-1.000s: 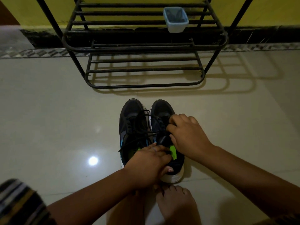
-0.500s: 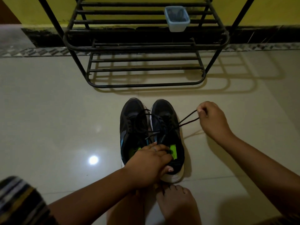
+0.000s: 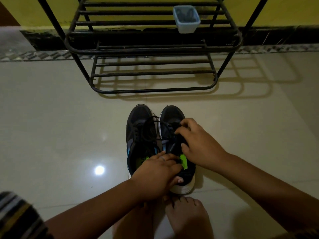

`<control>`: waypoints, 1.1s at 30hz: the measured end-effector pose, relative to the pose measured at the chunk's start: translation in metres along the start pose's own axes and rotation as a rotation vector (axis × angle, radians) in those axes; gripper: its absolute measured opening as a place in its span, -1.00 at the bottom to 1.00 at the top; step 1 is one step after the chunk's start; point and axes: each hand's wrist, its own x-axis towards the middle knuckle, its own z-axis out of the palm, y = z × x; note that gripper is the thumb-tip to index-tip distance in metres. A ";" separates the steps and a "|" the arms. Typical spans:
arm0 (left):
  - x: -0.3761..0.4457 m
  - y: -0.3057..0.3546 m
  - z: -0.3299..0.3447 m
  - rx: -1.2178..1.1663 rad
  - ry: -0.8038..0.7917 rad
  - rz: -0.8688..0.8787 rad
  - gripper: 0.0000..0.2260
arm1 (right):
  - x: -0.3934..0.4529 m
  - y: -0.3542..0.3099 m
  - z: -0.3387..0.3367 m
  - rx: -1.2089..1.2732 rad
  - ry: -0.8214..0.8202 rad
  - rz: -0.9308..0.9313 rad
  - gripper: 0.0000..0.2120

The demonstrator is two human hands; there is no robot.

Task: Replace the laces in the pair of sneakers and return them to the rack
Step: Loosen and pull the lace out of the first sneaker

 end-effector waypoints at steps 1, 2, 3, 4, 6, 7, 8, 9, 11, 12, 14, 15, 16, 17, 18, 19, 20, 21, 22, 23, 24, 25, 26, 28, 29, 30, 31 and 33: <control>0.000 0.000 0.000 -0.001 0.000 0.001 -0.67 | 0.000 -0.001 0.002 -0.061 -0.014 -0.004 -0.66; 0.000 0.000 0.000 -0.005 0.000 0.003 -0.67 | 0.000 -0.002 0.003 -0.103 0.000 -0.015 -0.71; 0.000 0.000 0.000 -0.008 0.003 0.004 -0.67 | 0.000 -0.002 0.004 -0.132 0.026 -0.042 -0.77; 0.000 0.000 0.000 -0.010 0.007 0.006 -0.68 | 0.000 -0.001 0.005 -0.146 0.058 -0.079 -0.84; 0.000 0.000 -0.001 -0.020 0.006 0.006 -0.69 | -0.001 -0.001 0.004 -0.108 0.109 -0.109 -0.92; 0.000 0.001 -0.001 -0.027 0.002 0.007 -0.69 | -0.001 -0.002 0.001 -0.056 0.135 -0.075 -0.94; 0.000 0.001 -0.001 -0.030 0.000 0.010 -0.69 | 0.000 -0.001 -0.002 0.012 0.166 -0.022 -0.95; 0.000 0.001 -0.001 -0.030 0.000 0.013 -0.69 | 0.000 0.001 -0.006 0.084 0.199 0.037 -0.95; 0.000 0.000 -0.002 -0.026 0.002 0.014 -0.69 | 0.002 0.009 -0.014 0.207 0.278 0.138 -0.94; -0.001 0.000 -0.002 -0.022 0.000 0.013 -0.69 | 0.003 0.014 -0.017 0.250 0.306 0.184 -0.93; -0.001 0.000 -0.002 -0.024 -0.014 0.010 -0.68 | 0.003 0.023 -0.022 0.311 0.312 0.276 -0.91; -0.001 0.000 -0.002 -0.032 -0.024 0.007 -0.68 | 0.003 0.026 -0.023 0.332 0.311 0.318 -0.89; -0.001 0.000 -0.002 -0.039 -0.034 0.001 -0.67 | 0.003 0.029 -0.023 0.347 0.314 0.356 -0.87; -0.001 0.001 -0.002 -0.040 -0.034 -0.007 -0.67 | 0.002 0.030 -0.023 0.346 0.315 0.380 -0.85; -0.002 0.001 -0.002 -0.041 -0.028 -0.014 -0.66 | 0.002 0.030 -0.023 0.335 0.306 0.385 -0.85; -0.003 0.002 -0.003 -0.041 -0.014 -0.017 -0.66 | 0.002 0.030 -0.023 0.325 0.289 0.371 -0.87; -0.005 0.003 -0.005 -0.036 0.010 -0.021 -0.64 | 0.001 0.028 -0.022 0.328 0.260 0.336 -0.93; -0.007 0.004 -0.008 -0.023 0.050 -0.039 -0.63 | -0.001 0.023 -0.021 0.335 0.212 0.290 -0.92; -0.008 0.005 -0.011 -0.008 0.097 -0.082 -0.61 | -0.002 0.019 -0.017 0.322 0.149 0.242 -0.80; -0.011 0.005 -0.014 0.007 0.142 -0.154 -0.59 | -0.003 0.015 -0.012 0.284 0.070 0.202 -0.67; -0.014 0.004 -0.015 0.019 0.173 -0.248 -0.56 | -0.003 0.011 -0.007 0.227 0.002 0.178 -0.59; -0.017 0.003 -0.015 0.023 0.191 -0.355 -0.53 | -0.003 0.008 -0.003 0.179 -0.035 0.166 -0.58; -0.021 0.000 -0.014 0.013 0.191 -0.462 -0.51 | -0.003 0.006 0.000 0.151 -0.035 0.157 -0.61; -0.030 -0.005 -0.011 -0.037 0.154 -0.619 -0.46 | -0.003 0.006 -0.001 0.179 0.055 0.126 -0.77; -0.033 -0.007 -0.009 -0.063 0.131 -0.653 -0.44 | -0.003 0.007 -0.003 0.203 0.101 0.113 -0.88; -0.035 -0.009 -0.007 -0.079 0.116 -0.667 -0.43 | -0.002 0.010 -0.006 0.225 0.125 0.106 -0.96; -0.036 -0.010 -0.007 -0.089 0.111 -0.671 -0.42 | -0.001 0.012 -0.009 0.241 0.133 0.107 -0.96; -0.037 -0.011 -0.007 -0.105 0.127 -0.680 -0.42 | -0.001 0.019 -0.013 0.254 0.150 0.117 -0.92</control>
